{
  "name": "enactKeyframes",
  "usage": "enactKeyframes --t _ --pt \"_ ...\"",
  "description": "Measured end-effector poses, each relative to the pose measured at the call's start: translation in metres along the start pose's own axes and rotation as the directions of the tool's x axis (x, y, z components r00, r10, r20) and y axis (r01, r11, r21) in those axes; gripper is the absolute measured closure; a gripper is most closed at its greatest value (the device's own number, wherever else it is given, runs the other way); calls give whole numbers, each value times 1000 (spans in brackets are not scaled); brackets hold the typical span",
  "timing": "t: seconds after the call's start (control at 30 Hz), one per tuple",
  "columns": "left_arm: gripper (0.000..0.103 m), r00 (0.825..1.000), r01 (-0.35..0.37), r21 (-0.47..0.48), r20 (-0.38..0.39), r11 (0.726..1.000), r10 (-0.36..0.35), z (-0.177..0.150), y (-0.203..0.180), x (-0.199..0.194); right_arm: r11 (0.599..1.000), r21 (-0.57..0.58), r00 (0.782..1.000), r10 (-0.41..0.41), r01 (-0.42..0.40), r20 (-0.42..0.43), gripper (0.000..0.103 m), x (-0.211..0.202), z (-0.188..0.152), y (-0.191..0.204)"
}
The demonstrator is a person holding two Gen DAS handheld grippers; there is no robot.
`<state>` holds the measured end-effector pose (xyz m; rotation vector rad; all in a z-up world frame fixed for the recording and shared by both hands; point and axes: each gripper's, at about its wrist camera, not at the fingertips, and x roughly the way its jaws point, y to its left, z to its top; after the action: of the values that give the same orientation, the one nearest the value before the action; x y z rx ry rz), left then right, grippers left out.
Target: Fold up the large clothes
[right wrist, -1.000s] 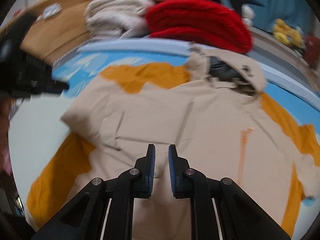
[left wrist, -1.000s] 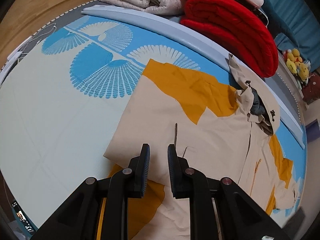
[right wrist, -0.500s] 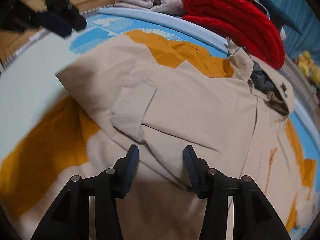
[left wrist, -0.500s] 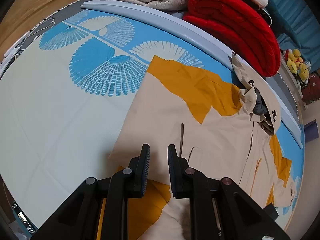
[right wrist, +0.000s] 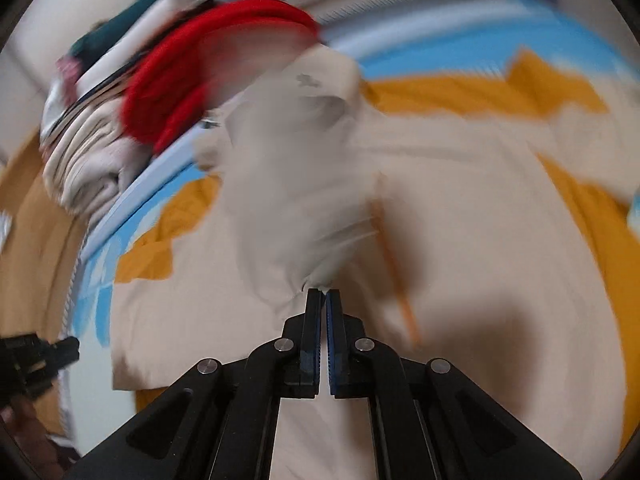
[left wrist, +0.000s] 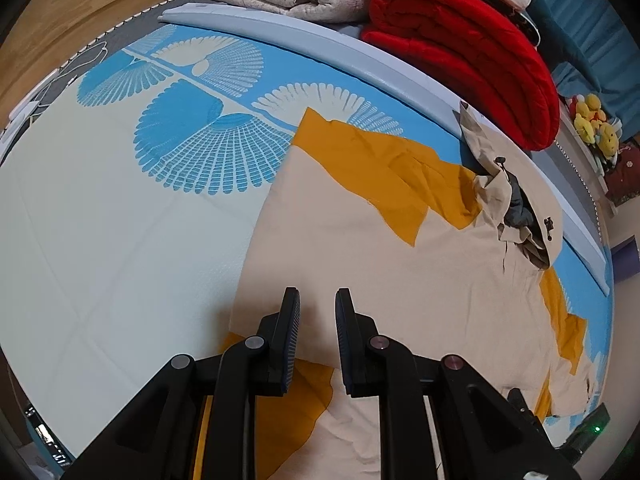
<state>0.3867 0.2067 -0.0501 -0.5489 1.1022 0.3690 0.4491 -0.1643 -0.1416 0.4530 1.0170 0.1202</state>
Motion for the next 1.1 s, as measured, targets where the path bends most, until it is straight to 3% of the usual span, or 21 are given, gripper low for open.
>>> enactKeyframes --t 0.1,0.23,0.3,0.53,0.57,0.6,0.67,0.8,0.87,1.03,1.1 --pt "88 1000 -9 18 -3 1000 9 -3 -6 4 997 63 998 39 -36 -54 95 9 0 -19" --pt "88 1000 -20 40 -7 999 21 -5 -10 8 970 236 988 91 -59 -128 72 30 5 -57" --pt "88 1000 -26 43 -9 999 27 -4 -10 10 940 332 983 127 -75 -136 72 39 9 -75" --pt "88 1000 -21 47 -19 999 22 -3 -16 17 918 379 973 182 -118 -139 72 56 30 -88" --pt "88 1000 -23 50 -19 998 24 -3 -17 17 916 381 973 187 -123 -137 74 56 32 -89" --pt "88 999 -25 49 -19 999 26 -2 -17 18 917 378 974 187 -127 -127 86 54 34 -87" --pt "88 999 -29 35 -19 999 30 1 -13 19 921 363 979 187 -145 -85 91 42 41 -83" --pt "88 999 -44 4 -10 999 44 4 -3 19 951 278 990 124 -137 67 95 -8 56 -70" --pt "88 999 -50 2 -10 999 50 5 0 20 964 250 989 57 -90 135 96 -32 62 -71" --pt "88 998 -24 17 -59 1000 25 0 -2 33 943 303 976 -182 138 121 95 -43 75 -105" --pt "88 996 -5 12 -93 1000 6 -4 -3 42 928 338 977 -197 159 78 94 -37 78 -119"
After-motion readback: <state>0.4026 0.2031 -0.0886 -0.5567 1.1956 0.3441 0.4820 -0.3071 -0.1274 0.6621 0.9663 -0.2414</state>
